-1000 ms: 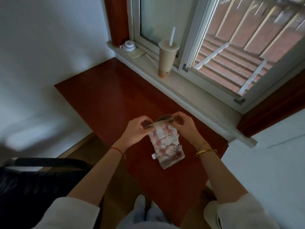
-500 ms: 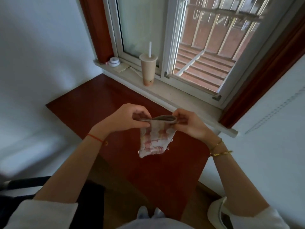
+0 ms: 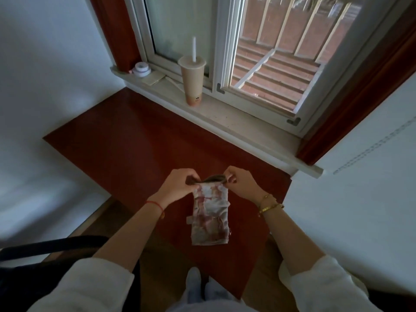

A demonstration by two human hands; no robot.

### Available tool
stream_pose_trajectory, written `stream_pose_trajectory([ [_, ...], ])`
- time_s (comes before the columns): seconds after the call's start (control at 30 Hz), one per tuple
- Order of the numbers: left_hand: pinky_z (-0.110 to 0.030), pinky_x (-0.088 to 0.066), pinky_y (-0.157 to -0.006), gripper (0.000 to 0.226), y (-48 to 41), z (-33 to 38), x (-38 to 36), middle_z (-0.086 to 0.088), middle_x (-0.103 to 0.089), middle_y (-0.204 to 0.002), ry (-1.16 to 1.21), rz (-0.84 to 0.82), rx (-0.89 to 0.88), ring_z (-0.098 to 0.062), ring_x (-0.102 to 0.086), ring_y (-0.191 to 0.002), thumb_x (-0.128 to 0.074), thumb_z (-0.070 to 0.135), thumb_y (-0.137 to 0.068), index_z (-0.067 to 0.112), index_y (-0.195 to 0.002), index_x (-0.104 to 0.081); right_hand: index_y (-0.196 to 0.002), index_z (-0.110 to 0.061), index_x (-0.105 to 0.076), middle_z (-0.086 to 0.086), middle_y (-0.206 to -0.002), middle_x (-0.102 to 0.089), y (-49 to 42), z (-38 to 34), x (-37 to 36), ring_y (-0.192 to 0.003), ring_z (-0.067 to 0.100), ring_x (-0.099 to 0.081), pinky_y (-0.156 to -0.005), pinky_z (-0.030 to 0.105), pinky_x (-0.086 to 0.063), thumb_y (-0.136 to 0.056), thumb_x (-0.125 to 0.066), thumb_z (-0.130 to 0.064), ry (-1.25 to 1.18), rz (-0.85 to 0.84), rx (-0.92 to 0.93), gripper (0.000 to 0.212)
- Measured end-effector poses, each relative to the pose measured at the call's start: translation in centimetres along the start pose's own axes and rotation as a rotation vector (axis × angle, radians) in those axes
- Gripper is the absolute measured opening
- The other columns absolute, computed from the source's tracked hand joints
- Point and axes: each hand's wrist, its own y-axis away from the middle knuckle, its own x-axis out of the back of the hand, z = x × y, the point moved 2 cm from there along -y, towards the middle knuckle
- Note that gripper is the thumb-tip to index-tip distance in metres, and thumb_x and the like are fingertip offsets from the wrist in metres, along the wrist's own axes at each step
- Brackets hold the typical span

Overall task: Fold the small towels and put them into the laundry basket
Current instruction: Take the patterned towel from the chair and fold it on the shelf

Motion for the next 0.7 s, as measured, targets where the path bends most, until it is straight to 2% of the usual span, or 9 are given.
stream_pose_trajectory([
  [0.1,-0.027,-0.053,-0.083,0.012,1.1,-1.2,-2.2,0.013,-0.066,-0.094,-0.055,0.04,-0.04,-0.004,-0.063,-0.09,-0.073,0.02,-0.083,0.023,-0.094,-0.07,-0.091,-0.013,-0.061,-0.001,-0.092,-0.065,0.4,1.3,-1.4,-0.081,0.016,-0.062,-0.068,0.025,-0.05,-0.084,-0.063,-0.006,0.0,-0.01,0.023,0.01],
  [0.23,-0.027,-0.054,-0.075,0.013,4.6,-2.4,-5.4,0.009,-0.067,-0.091,-0.079,-0.06,-0.139,-0.004,-0.063,-0.081,-0.072,0.015,-0.082,0.02,-0.093,-0.07,-0.1,-0.011,-0.062,0.002,-0.102,-0.062,3.3,4.3,-4.0,-0.089,0.018,-0.061,-0.082,0.032,-0.055,-0.083,-0.063,-0.007,0.079,-0.196,0.088,0.017],
  [0.33,-0.023,-0.051,-0.082,0.011,7.2,-3.3,-8.4,0.012,-0.066,-0.093,-0.126,-0.157,-0.15,0.0,-0.06,-0.084,-0.066,0.019,-0.085,0.024,-0.094,-0.068,-0.107,-0.018,-0.059,-0.003,-0.108,-0.058,6.0,6.3,-6.4,-0.093,0.013,-0.058,-0.084,0.024,-0.052,-0.082,-0.062,-0.011,0.19,-0.299,0.085,0.026],
  [0.47,-0.02,-0.036,-0.092,0.013,9.1,-4.7,-10.9,0.015,-0.062,-0.102,-0.169,-0.21,-0.159,0.0,-0.053,-0.096,-0.061,0.021,-0.086,0.029,-0.096,-0.064,-0.105,-0.021,-0.057,-0.009,-0.11,-0.049,8.5,7.7,-9.0,-0.096,0.006,-0.046,-0.078,0.018,-0.048,-0.08,-0.056,-0.008,0.221,-0.332,0.102,0.028],
  [0.57,-0.018,-0.035,-0.092,0.015,9.4,-5.0,-11.3,0.019,-0.06,-0.103,-0.139,-0.214,-0.145,0.002,-0.052,-0.099,-0.062,0.036,-0.085,0.032,-0.099,-0.064,-0.104,-0.019,-0.058,-0.006,-0.109,-0.05,8.8,7.9,-9.4,-0.093,0.006,-0.046,-0.076,0.014,-0.044,-0.08,-0.053,-0.007,0.175,-0.299,0.079,0.028],
  [0.63,-0.022,-0.043,-0.089,0.017,8.9,-4.7,-10.8,0.02,-0.059,-0.096,-0.071,-0.15,-0.111,0.004,-0.053,-0.093,-0.061,0.043,-0.085,0.032,-0.097,-0.064,-0.103,-0.019,-0.059,-0.005,-0.108,-0.053,8.1,7.5,-9.0,-0.089,0.008,-0.051,-0.079,0.02,-0.048,-0.082,-0.053,-0.009,0.11,-0.203,0.033,0.024],
  [0.7,-0.029,-0.05,-0.084,0.016,7.7,-4.5,-10.1,0.015,-0.06,-0.094,-0.037,-0.028,-0.073,-0.001,-0.055,-0.091,-0.061,0.036,-0.089,0.027,-0.102,-0.065,-0.105,-0.022,-0.06,-0.008,-0.108,-0.054,7.0,7.0,-8.4,-0.091,0.009,-0.055,-0.081,0.026,-0.052,-0.087,-0.054,-0.014,0.086,-0.041,-0.034,0.021],
])
